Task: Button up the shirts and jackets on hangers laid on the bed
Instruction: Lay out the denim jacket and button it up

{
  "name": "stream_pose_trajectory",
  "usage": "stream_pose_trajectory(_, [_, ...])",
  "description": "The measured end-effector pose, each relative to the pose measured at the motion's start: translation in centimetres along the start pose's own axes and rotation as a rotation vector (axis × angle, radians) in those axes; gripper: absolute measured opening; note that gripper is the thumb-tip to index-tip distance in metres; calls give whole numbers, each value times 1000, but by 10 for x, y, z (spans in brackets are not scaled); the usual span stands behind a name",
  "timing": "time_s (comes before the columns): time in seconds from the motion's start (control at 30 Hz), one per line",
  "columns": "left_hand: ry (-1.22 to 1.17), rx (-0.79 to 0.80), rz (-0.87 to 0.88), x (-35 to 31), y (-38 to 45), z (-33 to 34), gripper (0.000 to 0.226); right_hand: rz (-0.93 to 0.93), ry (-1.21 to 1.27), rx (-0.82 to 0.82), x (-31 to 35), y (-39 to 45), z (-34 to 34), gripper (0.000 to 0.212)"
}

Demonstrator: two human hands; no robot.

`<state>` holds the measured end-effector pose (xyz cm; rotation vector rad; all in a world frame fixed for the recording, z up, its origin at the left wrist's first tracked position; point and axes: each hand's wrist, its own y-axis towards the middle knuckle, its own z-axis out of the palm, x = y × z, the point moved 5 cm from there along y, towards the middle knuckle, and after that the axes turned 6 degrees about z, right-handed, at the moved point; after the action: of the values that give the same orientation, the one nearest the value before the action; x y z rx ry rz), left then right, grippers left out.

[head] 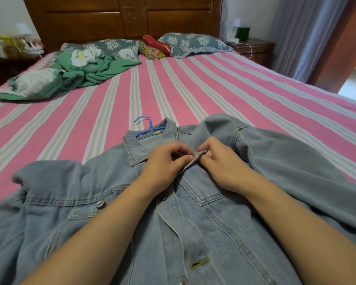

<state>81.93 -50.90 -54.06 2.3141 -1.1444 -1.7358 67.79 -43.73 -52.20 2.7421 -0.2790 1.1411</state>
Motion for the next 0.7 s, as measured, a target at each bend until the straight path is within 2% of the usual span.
stream_pose_trajectory(0.1, [239, 47, 249, -7, 1, 2, 8, -21, -6, 27, -2, 0, -2, 11])
stream_pose_trajectory(0.2, [381, 49, 376, -11, -3, 5, 9, -19, 25, 15, -6, 1, -2, 14])
stream_pose_trajectory(0.4, [504, -41, 424, -12, -11, 10, 10, -51, 9, -13, -4, 3, -2, 11])
stream_pose_trajectory(0.57, [582, -2, 476, -17, -12, 16, 13, -104, -81, -8, -4, 3, -8, 12])
stream_pose_trajectory(0.7, [537, 11, 396, -11, -9, 13, 22, -101, 7, -52, -5, 5, -9, 20])
